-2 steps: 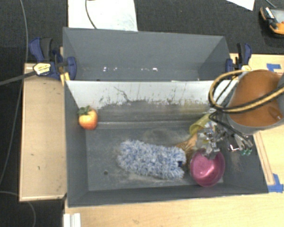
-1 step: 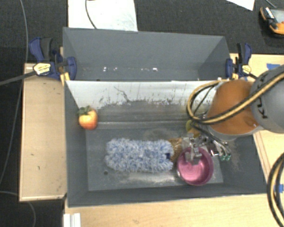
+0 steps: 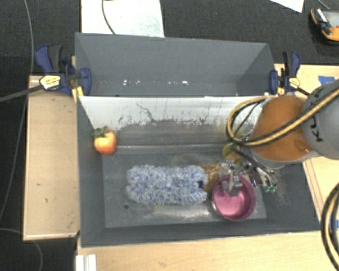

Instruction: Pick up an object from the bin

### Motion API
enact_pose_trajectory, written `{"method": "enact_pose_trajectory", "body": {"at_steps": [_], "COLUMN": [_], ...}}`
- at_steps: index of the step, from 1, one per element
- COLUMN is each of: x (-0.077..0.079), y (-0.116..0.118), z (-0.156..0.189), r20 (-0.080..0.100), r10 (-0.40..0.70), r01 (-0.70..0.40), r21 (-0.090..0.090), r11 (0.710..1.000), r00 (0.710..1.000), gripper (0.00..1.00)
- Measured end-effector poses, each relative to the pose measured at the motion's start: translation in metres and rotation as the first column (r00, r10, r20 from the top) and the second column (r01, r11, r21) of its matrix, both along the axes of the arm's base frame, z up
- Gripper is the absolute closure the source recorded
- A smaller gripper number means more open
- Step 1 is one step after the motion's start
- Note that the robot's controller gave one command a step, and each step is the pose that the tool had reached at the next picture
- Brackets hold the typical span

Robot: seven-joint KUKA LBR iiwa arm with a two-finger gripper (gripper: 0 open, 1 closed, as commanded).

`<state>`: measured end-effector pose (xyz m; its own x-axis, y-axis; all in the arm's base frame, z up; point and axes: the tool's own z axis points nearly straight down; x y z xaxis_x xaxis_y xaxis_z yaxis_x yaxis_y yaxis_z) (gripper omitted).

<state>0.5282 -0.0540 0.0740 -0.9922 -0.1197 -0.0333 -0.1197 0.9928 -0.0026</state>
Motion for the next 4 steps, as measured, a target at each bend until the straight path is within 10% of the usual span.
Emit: {"method": "enact_pose_trajectory", "body": {"at_steps": [2, 3, 4], "x": [0.002, -0.002, -0.002], "y": [-0.011, 0.004, 0.003], "z": [0.000, -0.002, -0.002], "r20": [0.015, 0.012, 0.013], "r10": [-0.022, 0.020, 0.019], "r01": [0.022, -0.020, -0.019], "r21": [0.003, -0.004, -0.004], "r11": [1.000, 1.000, 1.000], "r00": [1.000, 1.000, 1.000], "gripper": [1.00, 0.00, 0.00]}}
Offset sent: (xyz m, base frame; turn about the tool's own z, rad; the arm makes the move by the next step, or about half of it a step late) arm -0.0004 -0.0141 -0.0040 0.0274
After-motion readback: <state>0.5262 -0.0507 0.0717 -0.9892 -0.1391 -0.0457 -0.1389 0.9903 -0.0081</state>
